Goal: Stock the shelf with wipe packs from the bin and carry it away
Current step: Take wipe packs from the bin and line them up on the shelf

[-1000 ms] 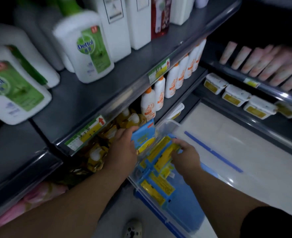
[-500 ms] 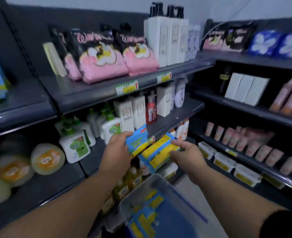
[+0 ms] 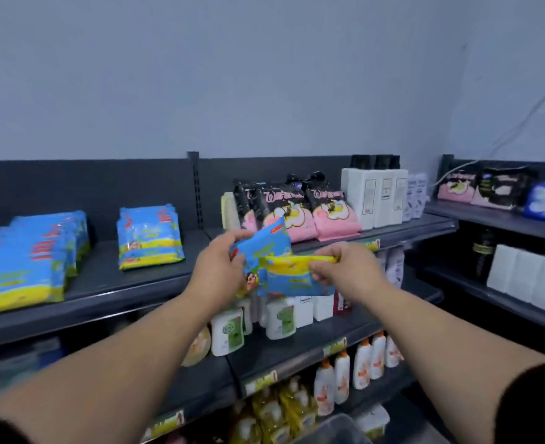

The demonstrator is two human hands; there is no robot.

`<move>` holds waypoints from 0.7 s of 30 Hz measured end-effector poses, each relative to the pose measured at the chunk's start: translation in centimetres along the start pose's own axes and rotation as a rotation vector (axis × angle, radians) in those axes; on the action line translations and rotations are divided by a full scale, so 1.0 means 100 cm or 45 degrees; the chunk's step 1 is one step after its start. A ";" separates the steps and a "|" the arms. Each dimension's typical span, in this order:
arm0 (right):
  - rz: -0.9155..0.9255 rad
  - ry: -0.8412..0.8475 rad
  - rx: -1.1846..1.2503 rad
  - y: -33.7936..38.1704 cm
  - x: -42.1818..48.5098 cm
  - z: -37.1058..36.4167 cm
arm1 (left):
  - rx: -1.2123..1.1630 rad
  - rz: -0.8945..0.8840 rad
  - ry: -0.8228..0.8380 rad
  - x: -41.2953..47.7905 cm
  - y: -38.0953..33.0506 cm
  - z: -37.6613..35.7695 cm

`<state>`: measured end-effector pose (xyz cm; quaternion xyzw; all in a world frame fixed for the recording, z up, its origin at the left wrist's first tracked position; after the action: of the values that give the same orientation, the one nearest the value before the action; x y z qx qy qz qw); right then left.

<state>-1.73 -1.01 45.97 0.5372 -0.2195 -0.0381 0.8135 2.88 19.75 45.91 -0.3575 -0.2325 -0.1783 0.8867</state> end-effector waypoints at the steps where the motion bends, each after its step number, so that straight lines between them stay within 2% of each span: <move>1: 0.020 0.000 0.043 0.009 0.004 -0.008 | -0.007 0.018 -0.025 0.005 0.007 0.012; 9: 0.238 0.114 -0.012 0.072 0.044 -0.097 | 0.027 0.135 -0.128 0.037 0.083 0.094; 13: 0.179 0.150 0.159 0.089 0.066 -0.142 | 0.040 0.217 -0.110 0.060 0.124 0.124; 16: 0.036 0.138 0.452 0.095 0.077 -0.171 | 0.074 0.225 -0.108 0.074 0.149 0.141; 21: -0.257 -0.042 0.938 0.095 0.091 -0.213 | -0.008 0.318 -0.111 0.089 0.178 0.148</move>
<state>13.30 18.57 50.37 0.8119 -0.1775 -0.0454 0.5543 14.57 41.18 50.33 -0.3939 -0.2238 -0.0514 0.8900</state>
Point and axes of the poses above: each hand's wrist, its own x-axis towards the middle knuckle, its own z-axis out of the back of the hand, y = z × x, the point moved 1 cm from there along x, towards the middle knuckle, and after that the axes turned 14 degrees about x, right-handed, at the moved point
